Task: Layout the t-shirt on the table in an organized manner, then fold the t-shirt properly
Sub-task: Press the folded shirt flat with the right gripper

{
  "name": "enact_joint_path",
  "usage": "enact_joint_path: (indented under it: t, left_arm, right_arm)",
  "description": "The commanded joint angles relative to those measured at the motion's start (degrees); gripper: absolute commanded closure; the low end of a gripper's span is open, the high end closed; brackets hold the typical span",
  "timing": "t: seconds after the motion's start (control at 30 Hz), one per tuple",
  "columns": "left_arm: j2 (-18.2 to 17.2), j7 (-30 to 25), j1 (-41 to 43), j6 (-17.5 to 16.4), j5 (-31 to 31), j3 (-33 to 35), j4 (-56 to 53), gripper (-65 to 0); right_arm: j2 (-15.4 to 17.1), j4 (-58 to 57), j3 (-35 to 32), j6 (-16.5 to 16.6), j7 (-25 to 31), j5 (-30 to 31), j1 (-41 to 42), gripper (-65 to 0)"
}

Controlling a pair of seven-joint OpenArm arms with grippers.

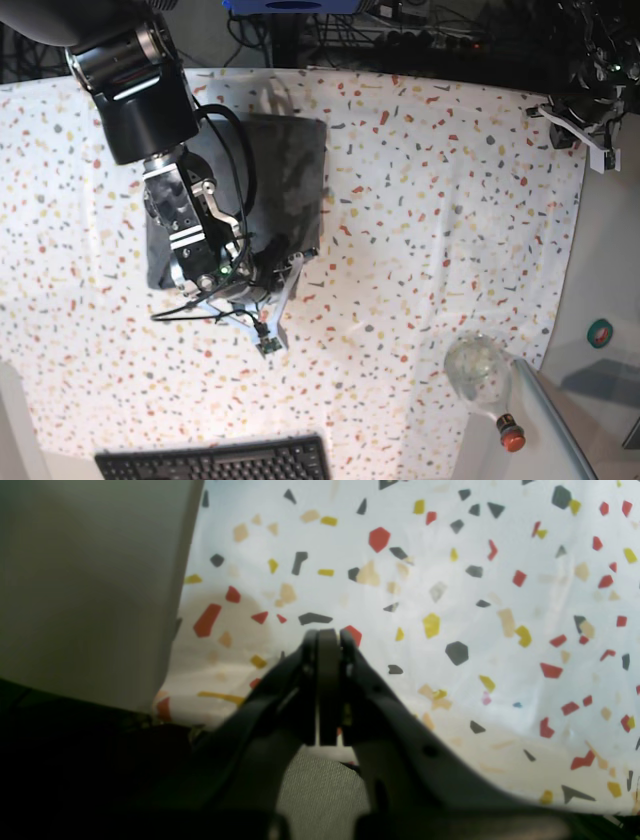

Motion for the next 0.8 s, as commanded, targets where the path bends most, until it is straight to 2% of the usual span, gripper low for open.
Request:
enact_joint_path:
  t: [0.0, 0.17, 0.27, 0.37, 0.47, 0.6, 0.77]
  left_arm:
    - [-0.75, -0.99, 0.05, -0.07, -0.50, -0.26, 0.79, 0.0]
    - [-0.66, -0.90, 0.14, -0.07, -0.50, -0.26, 0.79, 0.0]
    - [-0.58, -0.90, 0.14, -0.07, -0.50, -0.26, 0.79, 0.0]
    - [-0.49, -0.90, 0.05, -0.07, -0.50, -0.26, 0.79, 0.0]
    - [-0.58, -0.90, 0.05, -0.07, -0.50, 1.94, 0.79, 0.0]
    - [-0.49, -0.99, 0.14, -0.07, -0.50, 7.48, 1.40, 0.0]
    - [0.66, -1.08, -0.04, 0.19, -0.94, 16.27, 4.39, 0.0]
  right_arm:
    - [-0.43, 1.52, 0.13, -0.28, 1.35, 0.15, 1.38, 0.0]
    - [-0.43, -0.59, 0.13, -6.52, 5.13, 0.15, 1.38, 0.0]
    - [-0.43, -2.26, 0.13, -6.70, 5.57, 0.15, 1.55, 0.0]
    - [-0.51, -2.78, 0.13, -6.79, 5.66, 0.15, 1.55, -13.7]
    - [-0.51, -1.99, 0.13, -6.88, 5.66, 0.15, 1.64, -21.3]
    - [0.80, 8.56, 0.40, -6.88, 5.22, -0.12, -1.70, -22.5]
    - [3.71, 27.19, 8.75, -6.88, 5.13, -0.12, -13.30, -22.2]
